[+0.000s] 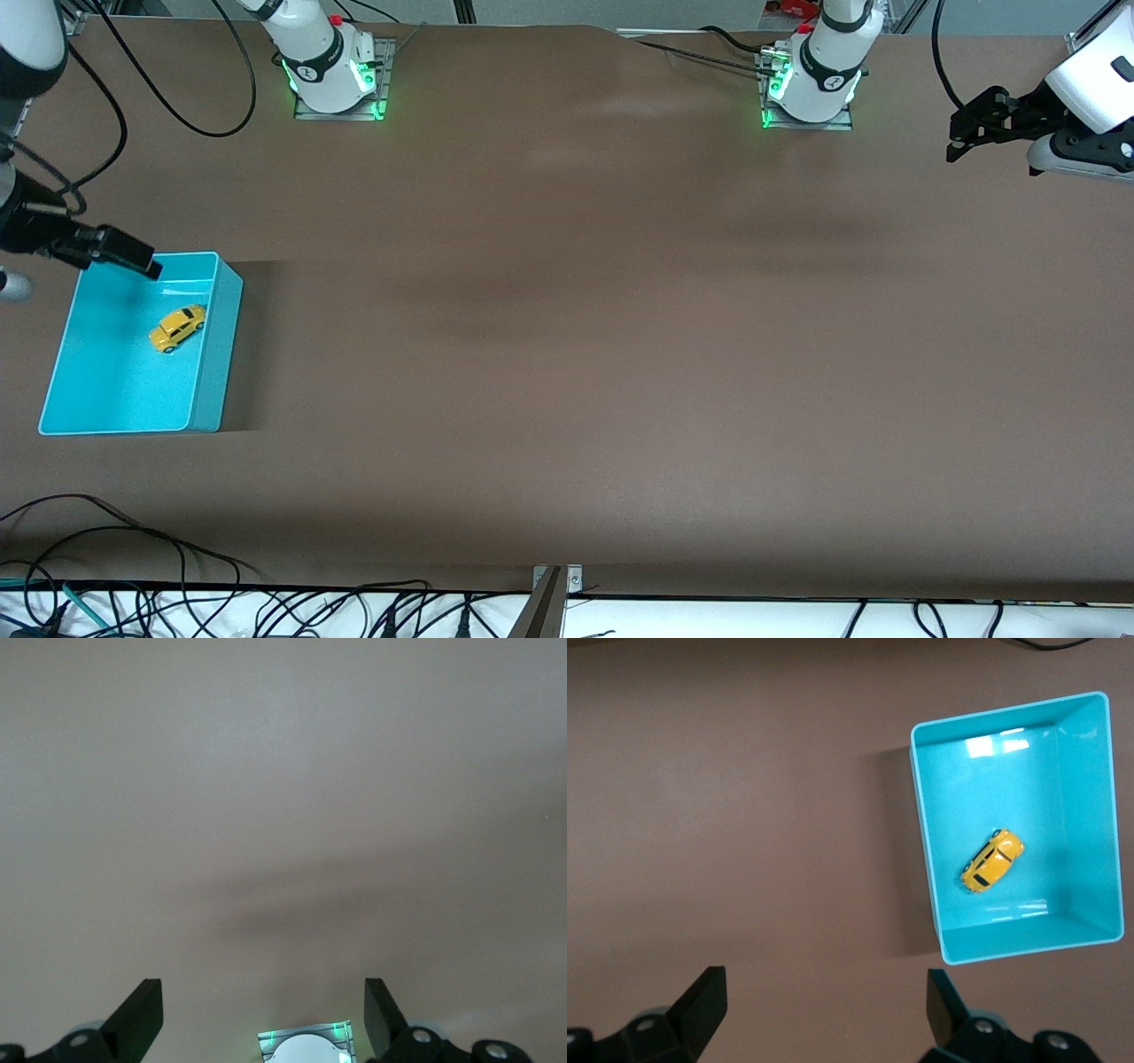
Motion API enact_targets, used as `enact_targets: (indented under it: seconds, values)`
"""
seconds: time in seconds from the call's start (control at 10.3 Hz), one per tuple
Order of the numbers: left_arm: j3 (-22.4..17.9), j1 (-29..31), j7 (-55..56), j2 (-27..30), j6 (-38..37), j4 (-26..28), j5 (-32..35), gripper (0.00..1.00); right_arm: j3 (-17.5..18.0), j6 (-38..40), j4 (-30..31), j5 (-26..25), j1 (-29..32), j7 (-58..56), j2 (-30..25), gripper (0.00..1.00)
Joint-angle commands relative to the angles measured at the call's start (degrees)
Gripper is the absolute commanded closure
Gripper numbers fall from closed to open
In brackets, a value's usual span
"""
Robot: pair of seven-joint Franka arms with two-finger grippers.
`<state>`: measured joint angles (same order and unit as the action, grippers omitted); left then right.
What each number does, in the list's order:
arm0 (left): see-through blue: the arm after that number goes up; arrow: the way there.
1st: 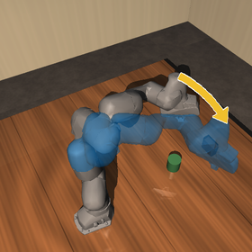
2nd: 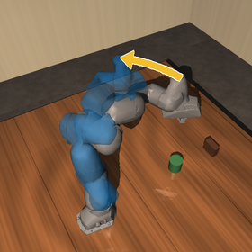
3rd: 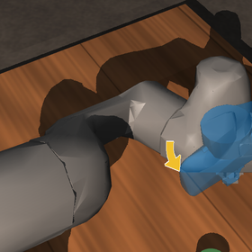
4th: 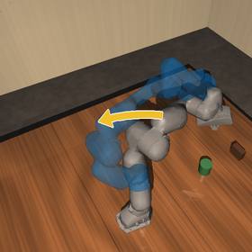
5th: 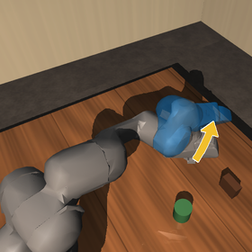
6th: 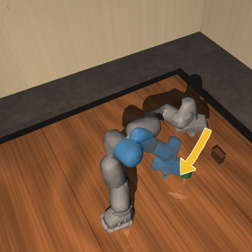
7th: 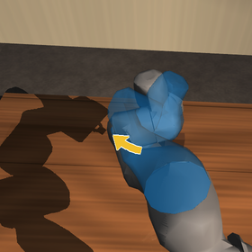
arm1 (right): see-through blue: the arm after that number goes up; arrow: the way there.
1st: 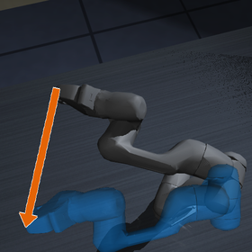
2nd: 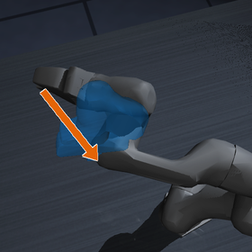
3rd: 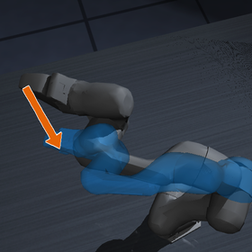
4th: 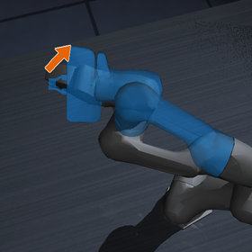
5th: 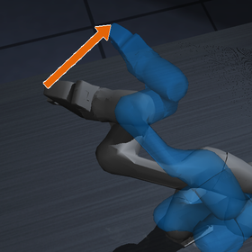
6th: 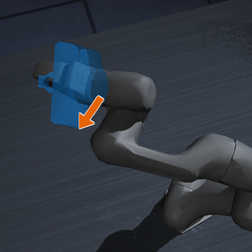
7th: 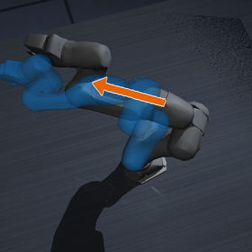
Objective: Wind up and store yellow beetle car
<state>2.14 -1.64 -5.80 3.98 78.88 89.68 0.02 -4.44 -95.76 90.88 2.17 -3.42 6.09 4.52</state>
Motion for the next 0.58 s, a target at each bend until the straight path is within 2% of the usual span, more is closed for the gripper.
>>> enact_targets:
  seconds: [0.0, 0.19, 0.39, 0.49]
  values:
    - [-0.12, 0.32, 0.09, -0.72, -1.10, -1.61, -0.81, 0.00, -0.05, 1.28, 3.51, -0.59, -0.36, -1.26, -3.38, 0.00]
    - [-0.29, 0.41, 0.00, -0.72, -1.10, -1.53, -0.81, 0.00, -0.05, 0.75, 5.70, -0.67, -0.27, -3.18, -6.27, 0.00]
    - [-0.21, 0.32, 0.09, -0.81, -1.10, -1.53, -0.81, 0.00, 0.21, 1.28, 5.71, -2.07, 0.43, -2.84, -6.19, 0.00]
    - [-0.21, 0.32, 0.09, -0.81, -1.10, -1.53, -0.81, 0.00, 2.57, 1.37, 5.62, -3.73, 2.17, -2.75, -6.02, 0.00]
